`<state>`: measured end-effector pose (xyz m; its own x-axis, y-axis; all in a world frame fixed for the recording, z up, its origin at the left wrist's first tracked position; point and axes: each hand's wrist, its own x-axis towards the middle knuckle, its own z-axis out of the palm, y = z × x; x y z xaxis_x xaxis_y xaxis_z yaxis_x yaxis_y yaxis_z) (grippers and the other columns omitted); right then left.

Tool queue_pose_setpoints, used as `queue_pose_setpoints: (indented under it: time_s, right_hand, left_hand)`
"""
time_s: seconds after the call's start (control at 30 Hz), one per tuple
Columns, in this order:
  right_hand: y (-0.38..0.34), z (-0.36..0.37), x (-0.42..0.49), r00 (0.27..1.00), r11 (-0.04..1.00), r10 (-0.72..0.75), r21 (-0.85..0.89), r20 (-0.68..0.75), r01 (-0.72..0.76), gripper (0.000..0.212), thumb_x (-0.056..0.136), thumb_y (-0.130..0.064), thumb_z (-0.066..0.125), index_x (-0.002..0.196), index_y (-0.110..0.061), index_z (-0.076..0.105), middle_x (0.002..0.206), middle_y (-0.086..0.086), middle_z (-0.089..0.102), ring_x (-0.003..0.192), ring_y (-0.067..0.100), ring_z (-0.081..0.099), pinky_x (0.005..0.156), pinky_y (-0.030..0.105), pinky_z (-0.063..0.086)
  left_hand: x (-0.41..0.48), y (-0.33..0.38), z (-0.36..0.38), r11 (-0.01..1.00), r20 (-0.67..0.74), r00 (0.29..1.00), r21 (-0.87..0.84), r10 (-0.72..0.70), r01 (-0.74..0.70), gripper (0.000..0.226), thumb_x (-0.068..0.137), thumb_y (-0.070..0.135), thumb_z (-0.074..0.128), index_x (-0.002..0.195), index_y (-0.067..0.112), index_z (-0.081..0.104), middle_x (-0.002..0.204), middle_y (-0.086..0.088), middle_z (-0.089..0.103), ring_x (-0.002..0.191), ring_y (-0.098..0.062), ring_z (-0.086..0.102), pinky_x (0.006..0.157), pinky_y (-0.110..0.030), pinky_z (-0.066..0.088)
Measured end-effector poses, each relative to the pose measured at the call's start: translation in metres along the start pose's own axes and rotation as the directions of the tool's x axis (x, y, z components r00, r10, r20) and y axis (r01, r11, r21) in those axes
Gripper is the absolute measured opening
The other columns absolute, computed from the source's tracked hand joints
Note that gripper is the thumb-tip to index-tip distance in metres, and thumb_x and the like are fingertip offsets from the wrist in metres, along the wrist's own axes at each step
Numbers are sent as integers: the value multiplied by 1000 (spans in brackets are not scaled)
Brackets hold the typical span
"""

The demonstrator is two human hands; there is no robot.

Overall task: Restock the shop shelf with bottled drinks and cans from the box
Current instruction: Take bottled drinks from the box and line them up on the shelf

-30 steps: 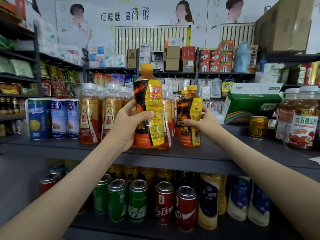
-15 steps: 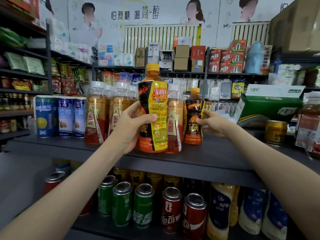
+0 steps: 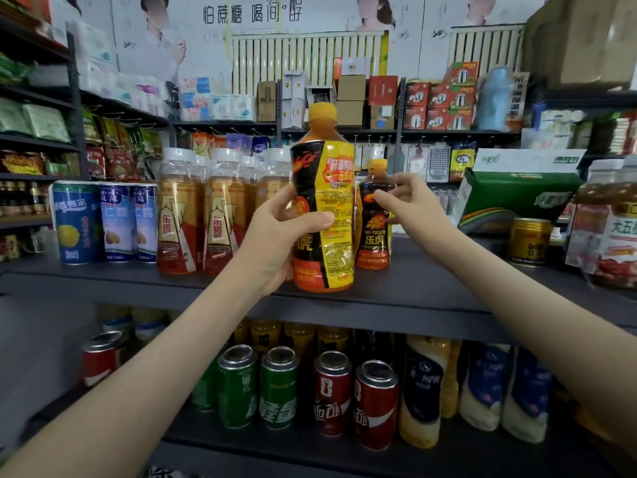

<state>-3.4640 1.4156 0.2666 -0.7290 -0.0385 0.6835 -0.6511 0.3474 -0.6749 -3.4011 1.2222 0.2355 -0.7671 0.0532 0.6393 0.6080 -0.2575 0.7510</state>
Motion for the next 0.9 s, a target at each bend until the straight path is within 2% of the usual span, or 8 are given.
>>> queue_pose_setpoints:
  time_s: [0.13,0.23,0.33,0.43,0.6,0.67,0.8,0.9]
  right_hand:
    - [-25,-9,-25,952,938,-2,329,307,-105,10,97,-20,50,104,-15,54,90,-1,61,80,10,61,66,24,51]
    - [-26,-26,-34,890,856,21,452,455,-252,13,90,-25,54,97,-18,62,90,-2,65,83,13,62,68,27,55]
    - [-25,-34,-39,883,907,48,351,467,-235,31,81,-32,66,109,-20,60,106,-1,68,96,17,65,81,37,57]
    - [-25,-32,-46,921,951,43,266,386,-157,35,81,-17,72,114,-16,60,110,7,70,99,21,68,84,40,57]
    - [-13,-41,-49,958,907,103,370,267,-201,44,80,-5,71,119,-10,52,106,9,71,96,23,69,83,42,57]
    - [-7,-44,-44,964,890,151,395,219,-229,63,76,-5,74,127,-13,38,108,11,67,100,26,67,87,49,54]
    - [2,-44,-30,963,898,175,368,206,-242,71,74,-1,76,128,-19,34,114,12,64,105,27,64,91,51,51]
    - [11,-40,-20,947,905,194,325,257,-274,66,78,1,72,132,-19,41,111,12,66,99,24,66,86,44,52]
  left_hand:
    - [2,-3,24,997,37,999,68,20,-23,47,67,4,75,112,11,61,97,-3,73,93,-21,69,78,-37,57]
    - [7,-6,37,986,25,999,158,47,-50,43,75,1,75,113,14,60,99,-1,73,94,-19,69,83,-39,55]
    - [8,-9,50,923,18,993,367,117,-116,57,70,17,80,121,23,54,107,3,70,98,-13,67,88,-36,54]
    - [7,-17,61,778,65,980,599,187,-188,63,72,27,79,126,29,46,112,10,65,102,-4,61,89,-27,50]
    - [14,-18,54,760,307,952,622,-14,-189,84,76,46,70,147,38,26,137,12,54,126,-6,50,107,-39,40]
    - [14,-15,47,630,319,946,726,48,-277,72,88,35,65,149,33,27,144,8,47,131,-4,41,110,-32,33]
    - [18,-26,22,189,341,856,880,388,-436,53,92,19,60,142,15,43,150,-7,38,143,-21,23,116,-30,10]
    - [23,-40,3,-26,408,856,906,317,-422,71,88,25,65,149,14,30,159,-10,17,147,-27,6,116,-36,-1]
